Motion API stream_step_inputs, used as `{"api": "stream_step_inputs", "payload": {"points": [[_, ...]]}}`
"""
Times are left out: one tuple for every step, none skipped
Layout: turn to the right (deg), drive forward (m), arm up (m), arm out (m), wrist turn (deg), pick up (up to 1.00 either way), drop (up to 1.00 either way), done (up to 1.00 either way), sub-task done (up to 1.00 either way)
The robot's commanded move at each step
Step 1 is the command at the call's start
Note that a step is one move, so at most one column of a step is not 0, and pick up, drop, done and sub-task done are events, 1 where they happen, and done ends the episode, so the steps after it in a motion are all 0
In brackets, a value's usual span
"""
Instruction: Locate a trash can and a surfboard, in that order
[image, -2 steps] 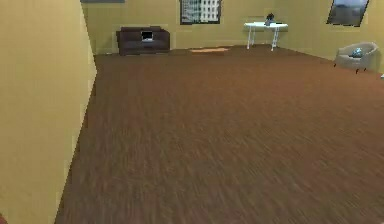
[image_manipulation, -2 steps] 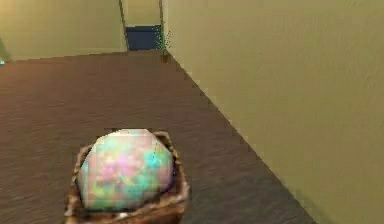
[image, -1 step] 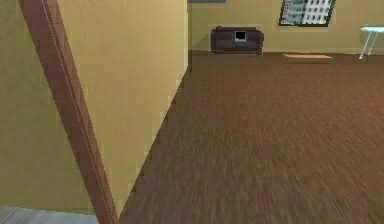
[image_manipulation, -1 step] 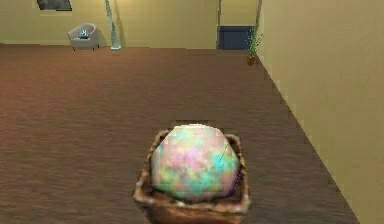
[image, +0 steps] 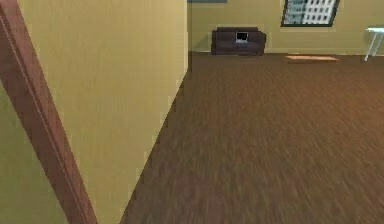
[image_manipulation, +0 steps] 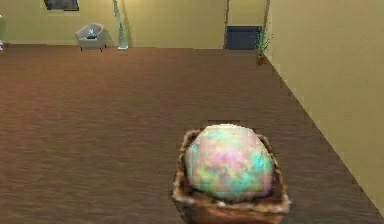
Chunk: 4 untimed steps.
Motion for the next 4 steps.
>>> {"api": "stream_step_inputs", "payload": {"points": [[-45.0,0.00,0.00,0.00,0.0,0.00,0.00,0.00,0.00],[-33.0,0.00,0.00,0.00,0.0,0.00,0.00,0.00,0.00],[0.0,1.00,0.00,0.00,0.0,0.00,0.00,0.00,0.00],[-6.0,0.00,0.00,0.00,0.0,0.00,0.00,0.00,0.00]]}}
